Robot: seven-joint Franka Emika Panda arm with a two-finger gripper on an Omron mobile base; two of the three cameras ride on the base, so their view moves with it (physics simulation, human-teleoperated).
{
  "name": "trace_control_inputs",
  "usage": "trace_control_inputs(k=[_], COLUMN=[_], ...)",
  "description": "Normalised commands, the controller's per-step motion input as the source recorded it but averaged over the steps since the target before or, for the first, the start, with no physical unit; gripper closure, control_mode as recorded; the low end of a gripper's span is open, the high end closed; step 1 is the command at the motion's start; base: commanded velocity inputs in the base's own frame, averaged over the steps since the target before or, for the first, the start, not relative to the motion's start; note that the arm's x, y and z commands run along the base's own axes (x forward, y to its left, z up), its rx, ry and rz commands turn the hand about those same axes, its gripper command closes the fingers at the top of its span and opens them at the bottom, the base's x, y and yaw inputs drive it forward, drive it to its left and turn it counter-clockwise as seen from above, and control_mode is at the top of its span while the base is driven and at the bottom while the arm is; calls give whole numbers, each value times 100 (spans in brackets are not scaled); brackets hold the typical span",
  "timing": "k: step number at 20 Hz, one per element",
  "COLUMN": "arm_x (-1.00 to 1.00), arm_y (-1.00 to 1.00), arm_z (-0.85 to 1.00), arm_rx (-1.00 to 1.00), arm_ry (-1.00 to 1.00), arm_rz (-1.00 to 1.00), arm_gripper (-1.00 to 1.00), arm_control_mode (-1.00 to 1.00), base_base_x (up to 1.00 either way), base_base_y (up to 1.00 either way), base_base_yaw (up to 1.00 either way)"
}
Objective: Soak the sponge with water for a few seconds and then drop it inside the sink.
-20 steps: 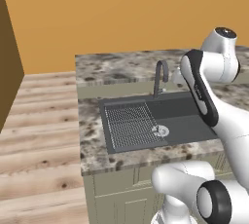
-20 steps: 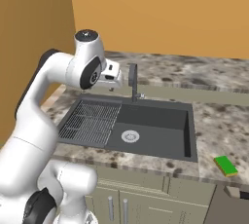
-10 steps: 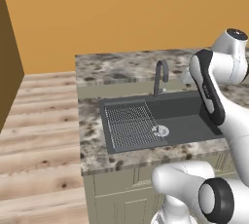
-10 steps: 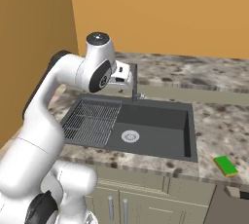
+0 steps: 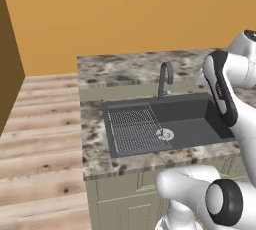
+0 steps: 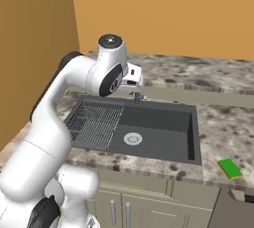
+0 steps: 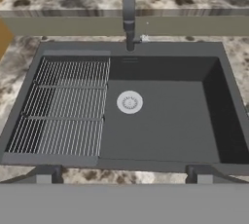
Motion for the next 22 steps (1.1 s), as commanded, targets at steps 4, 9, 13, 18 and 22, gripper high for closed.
trace_control_inputs(k=[4,9,13,18,22], arm_x=[1,0,0,0,0], arm_y=[-21,-12,0,0,0], arm_z=[0,0,-13,-12,-11], arm_rx=[1,0,0,0,0], arm_ry=[-11,-16,-26,-20,-14], arm_rz=[2,4,1,2,5], arm_gripper=[-100,-100,-100,-100,-100], arm_control_mode=[-100,-100,-100,-100,-100], base_base_x=[0,0,0,0,0], base_base_y=[0,0,0,0,0], base_base_yaw=[0,0,0,0,0])
